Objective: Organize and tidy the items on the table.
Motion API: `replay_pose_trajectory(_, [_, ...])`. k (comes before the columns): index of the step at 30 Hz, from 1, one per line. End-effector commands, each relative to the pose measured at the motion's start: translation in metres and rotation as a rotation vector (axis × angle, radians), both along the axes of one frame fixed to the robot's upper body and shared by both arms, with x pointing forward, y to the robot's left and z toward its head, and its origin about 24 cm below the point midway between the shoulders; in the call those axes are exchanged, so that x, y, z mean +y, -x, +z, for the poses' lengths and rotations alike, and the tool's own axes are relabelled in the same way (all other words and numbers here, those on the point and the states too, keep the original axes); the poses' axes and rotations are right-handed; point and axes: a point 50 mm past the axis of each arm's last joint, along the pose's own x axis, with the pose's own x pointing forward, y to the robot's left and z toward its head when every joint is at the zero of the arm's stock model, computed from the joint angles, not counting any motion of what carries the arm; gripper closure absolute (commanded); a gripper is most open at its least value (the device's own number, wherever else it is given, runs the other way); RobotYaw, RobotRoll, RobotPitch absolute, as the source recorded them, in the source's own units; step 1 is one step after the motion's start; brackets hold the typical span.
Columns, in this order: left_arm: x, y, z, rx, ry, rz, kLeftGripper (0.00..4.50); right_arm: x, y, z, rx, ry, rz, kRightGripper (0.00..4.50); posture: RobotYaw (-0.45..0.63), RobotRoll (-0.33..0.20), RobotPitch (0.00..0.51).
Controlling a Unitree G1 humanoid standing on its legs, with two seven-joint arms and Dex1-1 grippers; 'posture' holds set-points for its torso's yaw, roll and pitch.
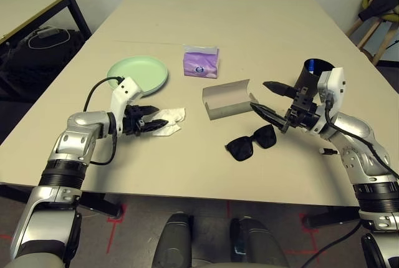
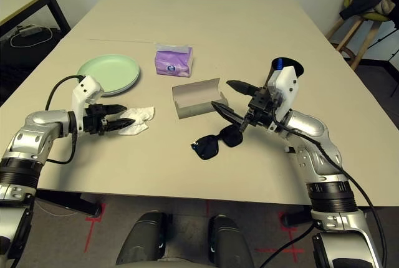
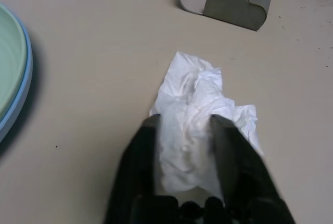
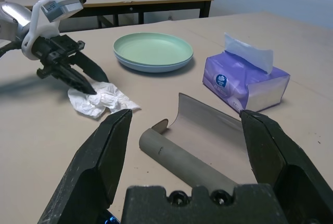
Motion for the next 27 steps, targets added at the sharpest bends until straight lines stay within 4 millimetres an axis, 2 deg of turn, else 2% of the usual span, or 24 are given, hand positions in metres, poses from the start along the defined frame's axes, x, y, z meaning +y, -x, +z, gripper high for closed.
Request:
replay_pose_trajectory(1, [-0.003,0.002,-0.001,0.040,0.010,-0.039,4.03,-0.001,0.001,0.001,-0.007,0.006,-0.002,0.00,0.17,0.000,0.062])
replay_pose_trajectory(2, [-0.004,0.004,0.000,0.053,0.017,-0.049,4.39,-0.001,0.001,0.001,-0.007,0.006,-0.002,0.00,0.17,0.000,0.062])
replay_pose_trajectory(3, [-0.005,0.005,0.000,0.069,0.025,-0.060,4.46,-0.001,0.001,0.001,-0.008,0.006,-0.002,0.00,0.17,0.000,0.062])
replay_pose_trajectory(12, [-0.007,0.005,0.016,0.073,0.084,-0.064,4.46,-0.001,-0.001,-0.001,-0.007,0.002,-0.005,0.00,0.17,0.000,0.057])
replay_pose_trajectory(27, [-0.001,-0.011,0.070,-0.092,0.246,0.052,4.46,0.001,-0.004,-0.003,-0.010,-0.007,0.000,0.00,0.18,0.000,0.049])
